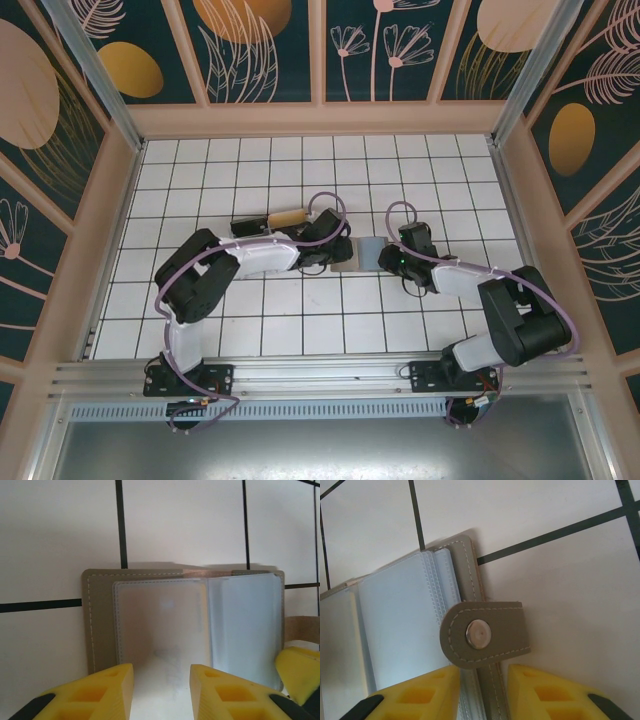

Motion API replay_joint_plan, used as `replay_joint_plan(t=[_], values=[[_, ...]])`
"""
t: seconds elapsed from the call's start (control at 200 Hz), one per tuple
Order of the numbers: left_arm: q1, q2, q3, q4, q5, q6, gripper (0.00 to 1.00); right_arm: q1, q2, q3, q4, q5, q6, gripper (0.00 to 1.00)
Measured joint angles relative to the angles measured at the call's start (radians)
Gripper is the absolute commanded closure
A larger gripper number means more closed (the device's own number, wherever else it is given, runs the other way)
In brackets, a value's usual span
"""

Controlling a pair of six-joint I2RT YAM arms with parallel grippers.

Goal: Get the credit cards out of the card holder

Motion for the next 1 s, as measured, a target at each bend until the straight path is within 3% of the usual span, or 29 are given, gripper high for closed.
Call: replay_joint_plan(t=[0.505, 1.0], values=[[0.000, 0.036, 0.015, -0.013, -0.006, 0.003, 0.64, 0.002, 0.000, 0.000, 0.003, 0.000, 0.000, 0.65], [0.000, 0.031, 0.000, 0.042, 0.037, 0.010, 0.57, 0.006, 0.004, 0.000, 0.006, 0.005, 0.000, 0.64]])
